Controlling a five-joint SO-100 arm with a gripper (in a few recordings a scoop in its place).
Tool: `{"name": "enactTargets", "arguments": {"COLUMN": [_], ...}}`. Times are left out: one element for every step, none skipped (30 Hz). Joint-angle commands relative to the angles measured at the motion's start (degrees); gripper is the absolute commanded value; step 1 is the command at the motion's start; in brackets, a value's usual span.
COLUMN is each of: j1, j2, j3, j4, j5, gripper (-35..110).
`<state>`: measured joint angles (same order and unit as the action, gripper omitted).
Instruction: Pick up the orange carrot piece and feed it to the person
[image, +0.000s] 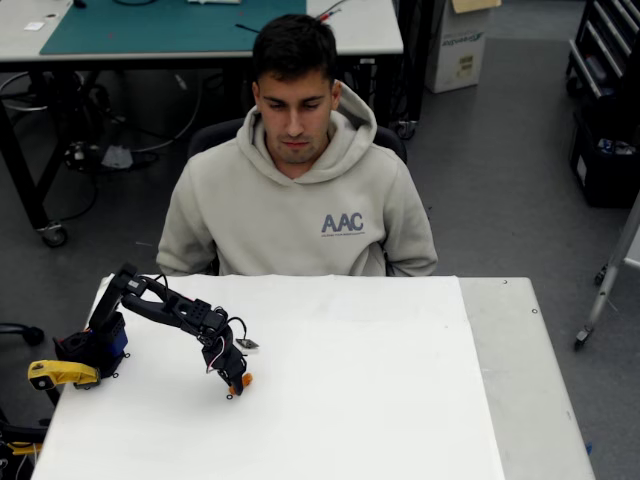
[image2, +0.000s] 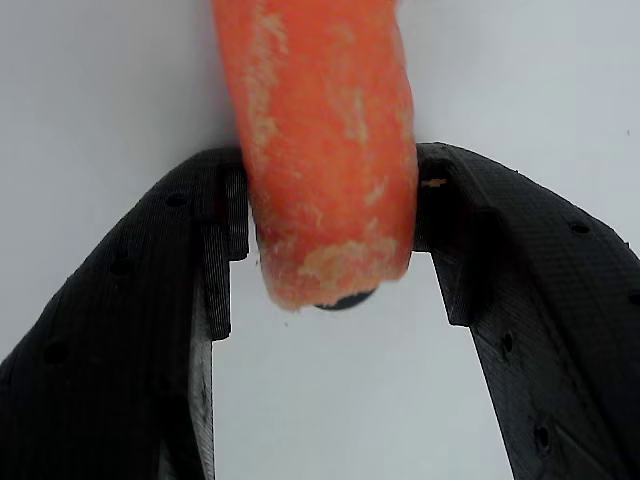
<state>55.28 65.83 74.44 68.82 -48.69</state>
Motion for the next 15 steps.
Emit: {"name": "enactTargets", "arguments": {"j1": [-0.35, -0.35, -0.35, -0.35, -0.35, -0.35, -0.35, -0.18, 0.00, 0.09, 0.09, 0.09, -0.18, -0.53, -0.62], "j2": [0.70, 0.70, 0.70, 0.62, 0.62, 0.62, 0.62, 0.62, 0.62, 0.62, 0.70, 0.70, 1.05, 1.23, 1.23], "j3": [-0.62, -0.62, -0.62, -0.44, -0.18, -0.09, 0.00, 0.00, 0.00, -0.09, -0.35, -0.62, -0.62, -0.62, -0.62], "j4": [0.53, 0.53, 0.53, 0.53, 0.53, 0.53, 0.53, 0.53, 0.53, 0.53, 0.53, 0.62, 0.62, 0.62, 0.62], "j5": [-0.88, -0.88, -0.70, -0.70, -0.88, -0.88, -0.53, -0.26, -0.26, -0.26, -0.18, -0.18, -0.18, -0.09, 0.26], "gripper": [10, 8, 6, 2, -1, -4, -4, -3, -2, -2, -3, -3, -3, -3, -3]}}
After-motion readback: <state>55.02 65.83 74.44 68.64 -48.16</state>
